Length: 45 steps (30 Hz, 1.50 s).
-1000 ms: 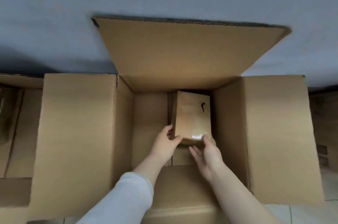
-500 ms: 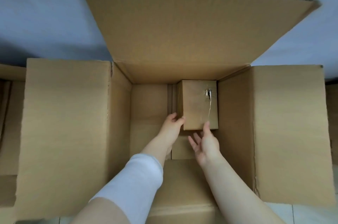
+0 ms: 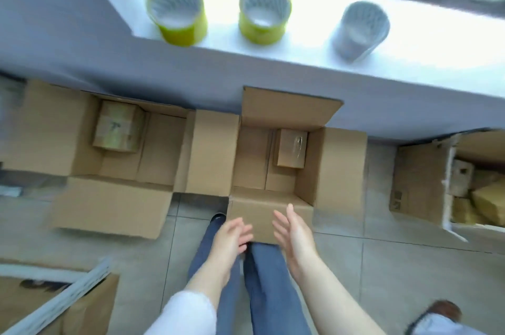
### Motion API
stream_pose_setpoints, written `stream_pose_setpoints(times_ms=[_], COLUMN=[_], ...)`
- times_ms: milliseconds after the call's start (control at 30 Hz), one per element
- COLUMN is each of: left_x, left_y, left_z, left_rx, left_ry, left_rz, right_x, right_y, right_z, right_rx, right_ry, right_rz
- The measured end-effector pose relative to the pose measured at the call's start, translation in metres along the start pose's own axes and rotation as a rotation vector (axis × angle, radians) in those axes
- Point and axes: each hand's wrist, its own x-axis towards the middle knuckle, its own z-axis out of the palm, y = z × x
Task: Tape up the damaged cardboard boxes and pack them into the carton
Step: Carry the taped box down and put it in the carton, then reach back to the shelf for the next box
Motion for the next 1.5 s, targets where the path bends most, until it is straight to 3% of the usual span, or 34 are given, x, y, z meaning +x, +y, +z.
stream_pose_setpoints(times_ms=[67,300,667,800,933,1067,1200,1333,1500], left_x=[-0.056,-0.166,-0.302,-0.363,-0.453,-0.554,-0.638,-0.688,-0.721], left_y=[-0.005,-0.015,-0.111,-0.124,-0.151,-0.196,-0.239,-0.271,-0.295], left_z=[-0.018,-0.055,-0.108,-0.17,-0.249,-0.322,-0.376,-0.419,-0.489], left_rx=[-0.049,-0.427,-0.984,-1.11,-1.214,-1.164,-1.03,-0.969,-0.952], left_ry=[0.044,0.076,0.276,0.369,0.47,0.681,0.908,1.057,1.226], left_rz=[-0.016,0.185,0.309,0.494,0.769,1.082,1.284,1.36,1.304], right_x=[-0.058,-0.174,-0.307,-0.383,-0.482,-0.591,-0.682,-0.743,-0.793], right_y=[-0.007,-0.002,0.071,0.103,0.153,0.217,0.266,0.299,0.33], right_z=[-0.001,-0.004,0.024,0.082,0.145,0.195,0.225,0.251,0.308], right_rx=[-0.026,-0.097,-0.285,-0.354,-0.379,-0.369,-0.371,-0.449,-0.601], right_ry=[-0.032,-0.172,-0.413,-0.515,-0.739,-1.001,-1.23,-1.418,-1.511], right_rz=[-0.013,-0.129,-0.225,-0.306,-0.391,-0.443,-0.489,-0.526,-0.544])
